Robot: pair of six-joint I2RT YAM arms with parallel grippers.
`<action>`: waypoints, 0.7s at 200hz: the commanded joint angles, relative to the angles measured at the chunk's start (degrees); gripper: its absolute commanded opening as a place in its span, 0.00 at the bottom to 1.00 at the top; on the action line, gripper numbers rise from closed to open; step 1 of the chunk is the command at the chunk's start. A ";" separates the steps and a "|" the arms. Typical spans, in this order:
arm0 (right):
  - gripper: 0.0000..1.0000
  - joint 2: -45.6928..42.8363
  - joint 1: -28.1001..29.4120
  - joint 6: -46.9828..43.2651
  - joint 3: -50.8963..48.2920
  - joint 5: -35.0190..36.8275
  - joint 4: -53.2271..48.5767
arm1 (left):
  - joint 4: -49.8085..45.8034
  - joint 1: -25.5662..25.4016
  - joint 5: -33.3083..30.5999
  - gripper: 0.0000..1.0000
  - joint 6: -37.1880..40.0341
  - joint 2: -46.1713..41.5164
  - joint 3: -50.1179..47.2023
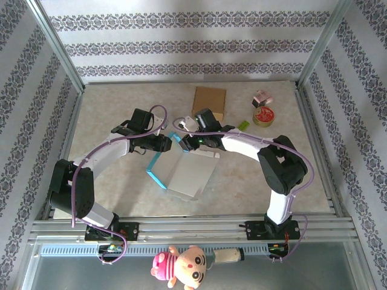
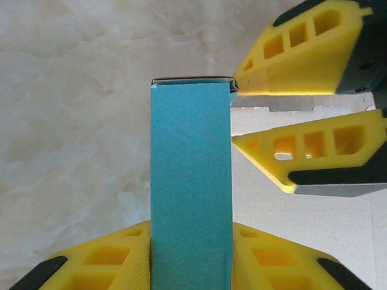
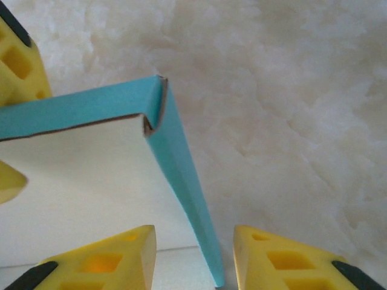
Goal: Fold the paper box
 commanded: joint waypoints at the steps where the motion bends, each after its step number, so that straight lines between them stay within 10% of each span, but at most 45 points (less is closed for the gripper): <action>1: 0.40 2.87 -0.41 -1.70 1.00 -0.37 0.77 | 0.61 -0.84 0.71 0.32 0.41 -0.83 0.92; 59: 0.00 7.18 0.81 -2.52 3.81 0.09 1.63 | 0.39 -0.86 0.51 0.33 0.24 -1.41 0.97; 140: 0.00 -9.30 -2.82 -32.60 5.73 11.58 -15.19 | 6.41 -0.40 -10.57 0.78 -11.93 -30.78 -5.94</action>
